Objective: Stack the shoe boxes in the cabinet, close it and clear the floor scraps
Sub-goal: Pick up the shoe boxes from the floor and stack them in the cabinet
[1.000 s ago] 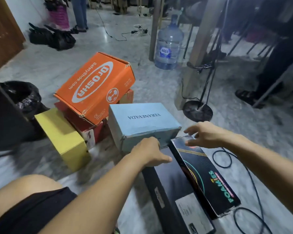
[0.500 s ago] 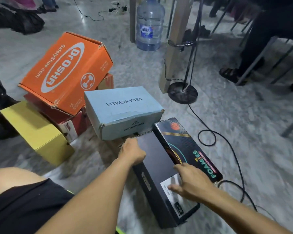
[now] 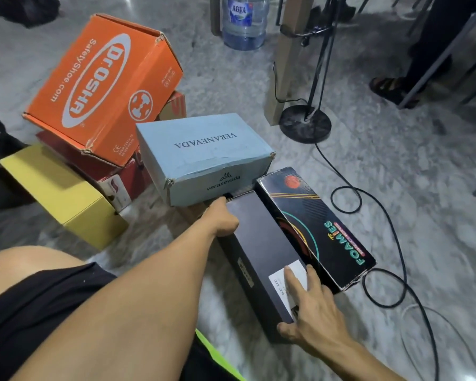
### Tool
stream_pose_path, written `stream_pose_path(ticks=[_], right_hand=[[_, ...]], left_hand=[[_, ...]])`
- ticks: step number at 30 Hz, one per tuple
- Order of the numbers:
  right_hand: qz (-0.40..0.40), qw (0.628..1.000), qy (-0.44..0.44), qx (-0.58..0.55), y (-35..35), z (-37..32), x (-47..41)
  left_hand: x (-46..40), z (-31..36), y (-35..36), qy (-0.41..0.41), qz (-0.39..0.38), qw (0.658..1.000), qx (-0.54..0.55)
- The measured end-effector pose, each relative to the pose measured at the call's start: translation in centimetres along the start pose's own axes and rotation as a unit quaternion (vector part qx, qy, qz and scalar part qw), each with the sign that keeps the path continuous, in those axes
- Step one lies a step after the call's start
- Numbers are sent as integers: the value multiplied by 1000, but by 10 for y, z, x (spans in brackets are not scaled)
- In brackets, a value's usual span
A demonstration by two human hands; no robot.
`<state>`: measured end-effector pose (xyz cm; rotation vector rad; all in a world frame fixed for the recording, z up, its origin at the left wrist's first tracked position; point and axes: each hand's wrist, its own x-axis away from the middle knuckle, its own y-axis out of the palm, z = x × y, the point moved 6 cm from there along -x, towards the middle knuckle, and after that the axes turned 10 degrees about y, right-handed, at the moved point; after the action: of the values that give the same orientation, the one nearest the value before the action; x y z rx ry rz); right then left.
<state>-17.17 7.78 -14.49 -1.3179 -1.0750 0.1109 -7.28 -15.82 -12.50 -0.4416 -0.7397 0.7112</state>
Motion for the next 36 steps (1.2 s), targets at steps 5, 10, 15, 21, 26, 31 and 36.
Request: stream_pose_path(ticks=[5,10,15,21,26,31,36], right_hand=[[20,999,6,-29,-17,12,13],[25,999,-35,-32,-58,21,43],[15,995,-68,-68,-121,29,61],[65,979,-146,-129,-213,15,74],[156,951,-175,-204,-277,-14,79],[164,868,-164,-440,-312,-46,83],[89,787,-184,-582,-320,-114,79]], left_hand=[[5,1,-7,-21,33,999,30],[24,23,-25,-10,45,998,37],[48,48,-64,19,85,993,85],[94,81,-133,113,96,948,283],[137,84,-188,173,157,918,319],[176,73,-239,202,257,871,366],[206,38,-284,190,354,833,379]])
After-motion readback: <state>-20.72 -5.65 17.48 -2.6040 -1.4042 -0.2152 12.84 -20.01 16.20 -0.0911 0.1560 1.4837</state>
